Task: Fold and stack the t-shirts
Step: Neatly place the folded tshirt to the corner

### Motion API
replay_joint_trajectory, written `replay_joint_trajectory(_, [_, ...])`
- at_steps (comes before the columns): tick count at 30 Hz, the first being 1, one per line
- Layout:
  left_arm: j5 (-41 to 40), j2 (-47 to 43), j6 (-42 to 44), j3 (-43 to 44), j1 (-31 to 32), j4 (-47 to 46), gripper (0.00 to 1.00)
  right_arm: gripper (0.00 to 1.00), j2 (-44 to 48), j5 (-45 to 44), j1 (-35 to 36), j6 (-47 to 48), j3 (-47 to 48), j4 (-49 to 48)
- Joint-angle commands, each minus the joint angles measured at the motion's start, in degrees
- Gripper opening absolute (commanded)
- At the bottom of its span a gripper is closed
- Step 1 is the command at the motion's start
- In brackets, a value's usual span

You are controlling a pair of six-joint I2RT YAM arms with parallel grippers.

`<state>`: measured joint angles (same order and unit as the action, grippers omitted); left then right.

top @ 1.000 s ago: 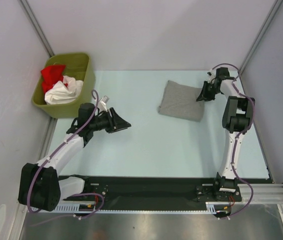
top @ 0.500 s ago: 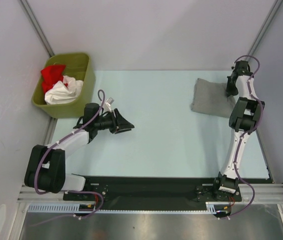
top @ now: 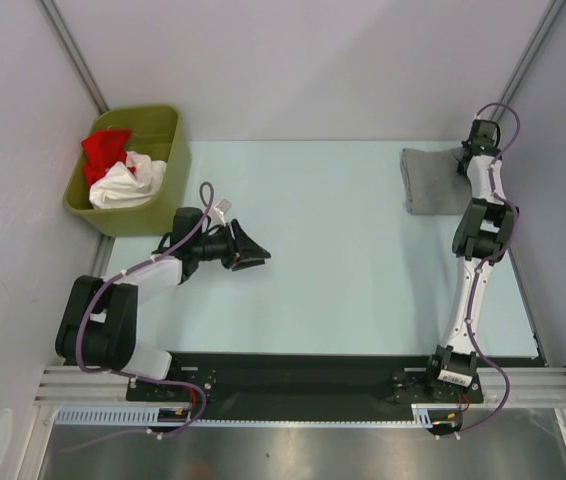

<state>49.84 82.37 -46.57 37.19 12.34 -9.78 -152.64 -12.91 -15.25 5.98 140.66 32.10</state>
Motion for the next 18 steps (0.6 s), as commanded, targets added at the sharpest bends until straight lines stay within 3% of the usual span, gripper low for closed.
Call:
replay_joint_trajectory(1, [1.4,1.3,-0.6,1.5,-0.3,-2.3,0.47,0.00,-2.1,-2.3,-0.4,-1.6,5.1,-9.0])
replay_joint_trajectory(14, [0.7,1.7,-2.0,-0.3,-0.3,-3.2,0.47,0.00,-5.6,-2.3,-1.2,-1.4,6.0,-11.7])
replay_joint_trajectory(16, [0.4,1.1,-2.0,-0.5,-0.4,-2.9,0.47,0.12,-5.7,-3.0,-1.3,-1.1,6.8,-13.1])
replay_joint_trajectory(17, [0.3,0.8,-1.9,-0.5,-0.3,-2.5,0.47,0.35,-5.9,-3.6,-1.2,-0.6,7.3,-13.4])
replay_joint_trajectory(18, [0.1,0.0,-1.8,-0.8,-0.3,-2.2,0.47,0.45,-6.1,-6.0,-0.9,0.3,8.7,-13.6])
